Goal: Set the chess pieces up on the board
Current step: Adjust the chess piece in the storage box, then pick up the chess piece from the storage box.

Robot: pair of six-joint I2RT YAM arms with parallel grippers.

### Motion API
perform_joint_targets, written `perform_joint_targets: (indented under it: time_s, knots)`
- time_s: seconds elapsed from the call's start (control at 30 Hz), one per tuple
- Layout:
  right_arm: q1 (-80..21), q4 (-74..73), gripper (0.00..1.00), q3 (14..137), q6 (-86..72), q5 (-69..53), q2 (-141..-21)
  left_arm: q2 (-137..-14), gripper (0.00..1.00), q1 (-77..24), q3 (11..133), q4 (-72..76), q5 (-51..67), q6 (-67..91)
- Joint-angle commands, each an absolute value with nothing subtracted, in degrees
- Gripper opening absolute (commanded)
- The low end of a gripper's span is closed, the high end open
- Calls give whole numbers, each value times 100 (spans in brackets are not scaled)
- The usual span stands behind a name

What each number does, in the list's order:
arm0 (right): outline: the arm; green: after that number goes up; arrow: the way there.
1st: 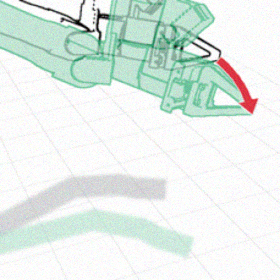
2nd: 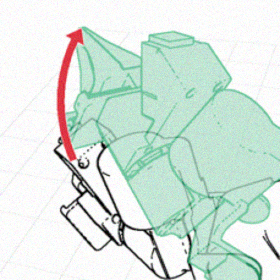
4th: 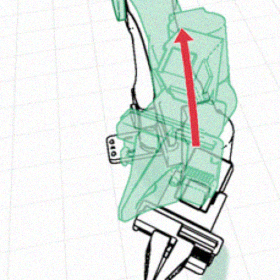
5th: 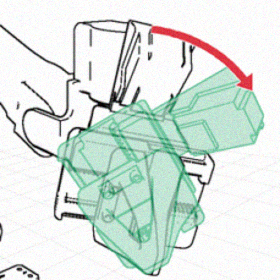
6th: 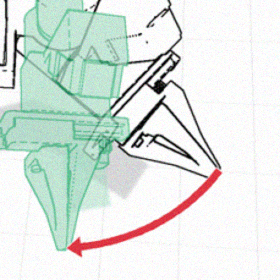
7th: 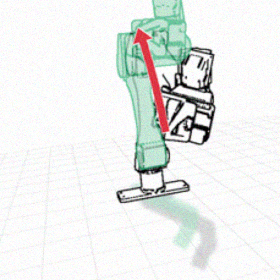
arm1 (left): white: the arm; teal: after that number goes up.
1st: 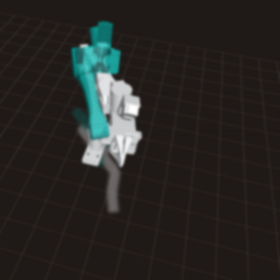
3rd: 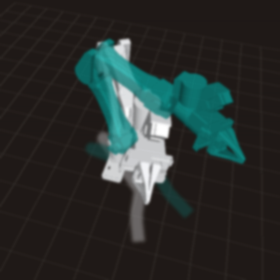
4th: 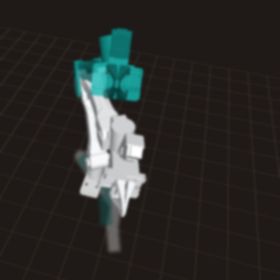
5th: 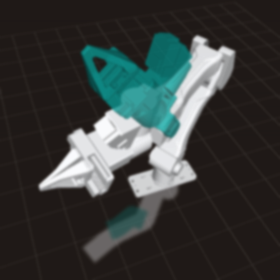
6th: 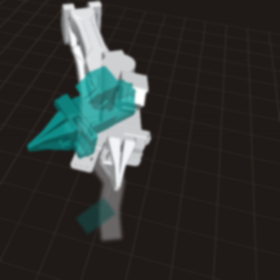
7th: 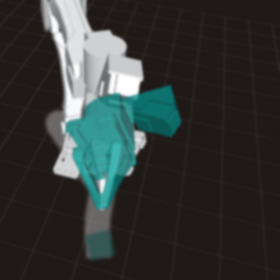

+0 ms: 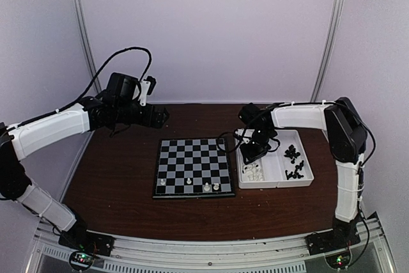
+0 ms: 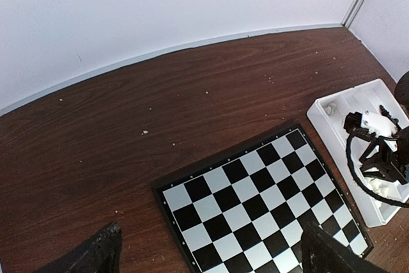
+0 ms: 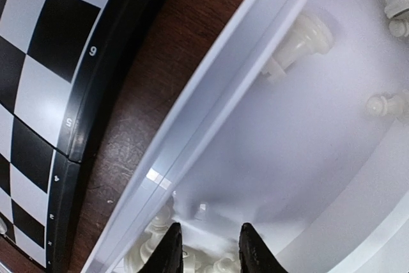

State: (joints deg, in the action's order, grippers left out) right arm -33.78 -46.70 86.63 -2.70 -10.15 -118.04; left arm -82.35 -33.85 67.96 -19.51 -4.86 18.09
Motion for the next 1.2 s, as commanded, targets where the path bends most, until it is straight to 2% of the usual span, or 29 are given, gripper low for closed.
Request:
perform_joint_targets:
  time_s: [0.0,0.63,1.17]
  knots:
    - [-3384,-4659,31,8560,-424,-1013,-11329,-8316,98,-3384,6996,-1802,-350,1863]
    - [-3467,-4640,33,7950,-815,-1352,-11060,-8367,98,-3384,6987,-1777,-268,1890]
    - [-3845,-5363,32,8358,-1485,-183,-11632,-8314,98,-3384,6987,-1795,-234,1916]
